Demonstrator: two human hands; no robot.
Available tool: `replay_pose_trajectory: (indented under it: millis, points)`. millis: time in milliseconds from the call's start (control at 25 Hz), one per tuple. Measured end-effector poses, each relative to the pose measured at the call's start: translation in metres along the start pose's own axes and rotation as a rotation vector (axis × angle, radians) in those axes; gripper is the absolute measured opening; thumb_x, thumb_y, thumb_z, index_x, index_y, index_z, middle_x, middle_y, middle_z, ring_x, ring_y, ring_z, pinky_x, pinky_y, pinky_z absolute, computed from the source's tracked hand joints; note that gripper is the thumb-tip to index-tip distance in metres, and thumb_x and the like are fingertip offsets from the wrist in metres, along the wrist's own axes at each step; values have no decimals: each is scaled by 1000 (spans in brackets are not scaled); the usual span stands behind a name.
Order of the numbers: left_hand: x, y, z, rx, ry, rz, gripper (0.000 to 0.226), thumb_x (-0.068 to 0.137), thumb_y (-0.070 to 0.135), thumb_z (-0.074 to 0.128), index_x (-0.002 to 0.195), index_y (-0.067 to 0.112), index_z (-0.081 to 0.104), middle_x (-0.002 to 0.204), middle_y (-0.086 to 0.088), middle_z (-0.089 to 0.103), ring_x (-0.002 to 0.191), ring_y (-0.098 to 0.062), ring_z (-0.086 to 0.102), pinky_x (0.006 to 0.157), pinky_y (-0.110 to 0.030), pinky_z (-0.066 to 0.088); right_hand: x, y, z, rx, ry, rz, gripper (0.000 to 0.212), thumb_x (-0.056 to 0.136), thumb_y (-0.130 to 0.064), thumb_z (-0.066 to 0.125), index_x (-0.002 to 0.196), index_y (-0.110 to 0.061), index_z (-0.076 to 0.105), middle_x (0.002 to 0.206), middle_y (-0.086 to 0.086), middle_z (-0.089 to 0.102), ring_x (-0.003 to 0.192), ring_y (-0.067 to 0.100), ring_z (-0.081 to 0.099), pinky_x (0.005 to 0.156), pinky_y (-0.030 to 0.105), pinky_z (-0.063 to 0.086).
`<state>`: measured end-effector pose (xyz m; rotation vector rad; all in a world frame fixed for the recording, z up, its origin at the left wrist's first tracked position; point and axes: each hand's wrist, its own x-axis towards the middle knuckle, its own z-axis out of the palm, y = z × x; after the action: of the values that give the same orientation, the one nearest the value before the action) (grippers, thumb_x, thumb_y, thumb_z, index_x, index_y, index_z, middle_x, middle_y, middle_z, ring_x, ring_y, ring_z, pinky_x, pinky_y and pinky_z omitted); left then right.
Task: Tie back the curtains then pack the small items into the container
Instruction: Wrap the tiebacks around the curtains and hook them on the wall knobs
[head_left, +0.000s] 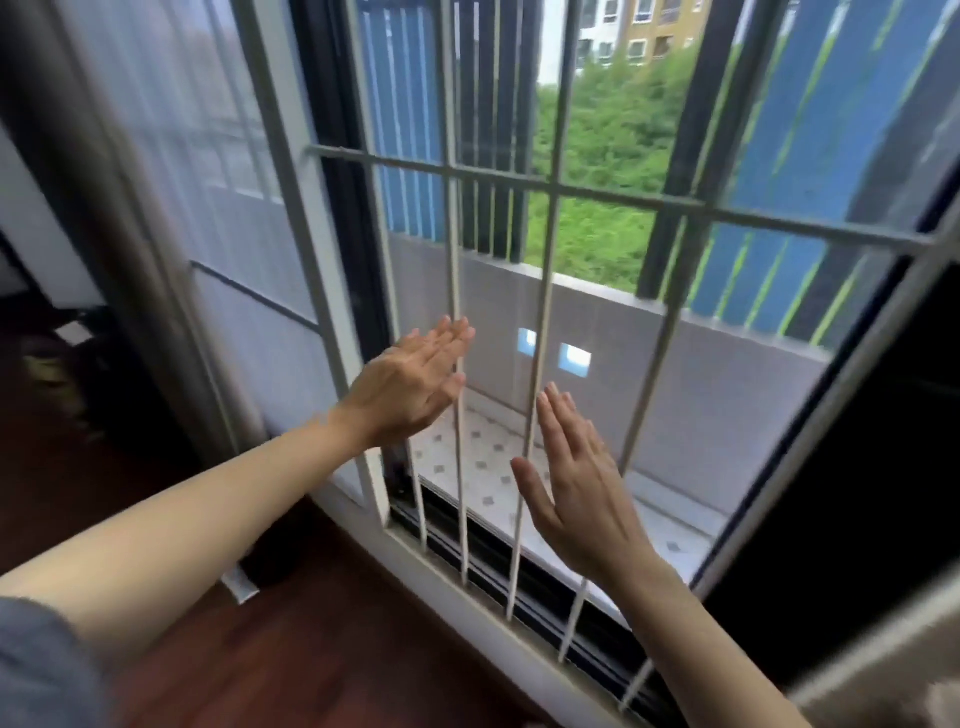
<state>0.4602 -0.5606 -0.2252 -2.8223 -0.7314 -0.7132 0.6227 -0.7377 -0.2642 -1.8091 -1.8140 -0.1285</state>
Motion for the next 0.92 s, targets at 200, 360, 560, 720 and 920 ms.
replay_pose_trajectory:
  millis: [200,360,560,720,920]
  points:
    - [0,-74,-74,104,5,-193,62,94,41,21,146,8,26,153,-9,27,142,-21,20,113,-42,20,114,-54,-6,39,-40,-214,72,92,-56,18,148,-15,-1,154,-4,-7,144,9,-9,118,29,-2]
    - [-38,-156,-115,178,68,-335,65,92,41,23,144,3,30,152,-14,30,141,-27,25,114,-37,19,190,-121,33,133,-33,-388,77,90,-58,20,149,-11,10,158,4,7,144,11,-3,117,28,0]
    - [-107,-284,-158,289,78,-482,63,94,42,24,144,5,32,152,-12,30,142,-25,24,113,-43,21,293,-230,131,196,-91,-573,76,91,-56,27,148,-6,18,157,12,17,146,22,10,118,38,11]
    - [-165,-384,-186,322,53,-602,63,95,44,22,146,8,29,154,-9,27,144,-19,19,114,-37,15,358,-315,203,236,-105,-623,75,91,-55,28,146,-4,24,154,15,23,144,27,18,118,41,17]
    - [-226,-471,-181,330,16,-733,64,94,45,20,146,8,30,154,-10,27,144,-20,20,114,-39,16,406,-382,287,256,-210,-656,71,95,-53,34,149,-9,16,158,10,12,146,22,6,116,36,5]
